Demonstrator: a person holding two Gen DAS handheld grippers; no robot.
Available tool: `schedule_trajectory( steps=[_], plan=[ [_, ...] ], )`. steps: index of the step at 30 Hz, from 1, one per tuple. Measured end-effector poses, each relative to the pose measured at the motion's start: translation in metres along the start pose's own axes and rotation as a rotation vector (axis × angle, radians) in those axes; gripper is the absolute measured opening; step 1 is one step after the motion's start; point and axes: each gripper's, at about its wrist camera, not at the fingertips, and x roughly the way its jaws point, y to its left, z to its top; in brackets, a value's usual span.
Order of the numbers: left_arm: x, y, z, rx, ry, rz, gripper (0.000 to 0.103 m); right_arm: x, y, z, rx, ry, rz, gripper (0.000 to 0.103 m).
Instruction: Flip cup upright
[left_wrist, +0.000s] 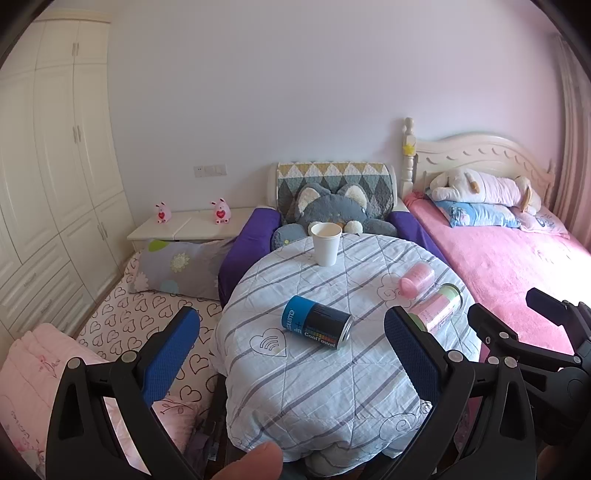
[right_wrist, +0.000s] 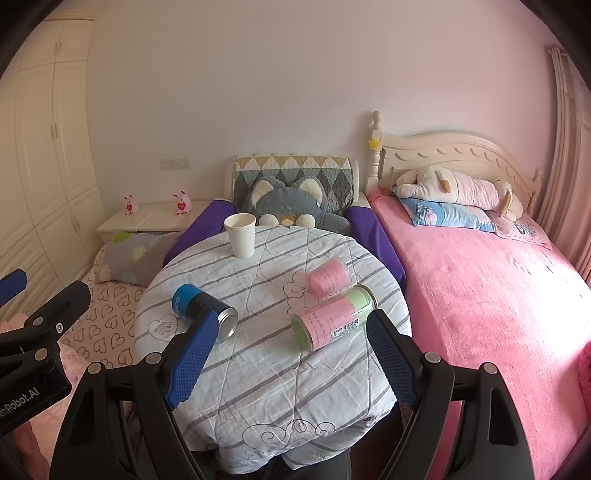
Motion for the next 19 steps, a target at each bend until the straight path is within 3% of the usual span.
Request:
schedule_trajectory(
  steps=[19],
  plan=[
    [0.0016, -0.0045, -0.0032, 0.001, 0.019, -0.014, 0.103, 0.0004, -0.0032, -0.0036, 0.008, 0.010, -0.003, 0.083]
  ],
)
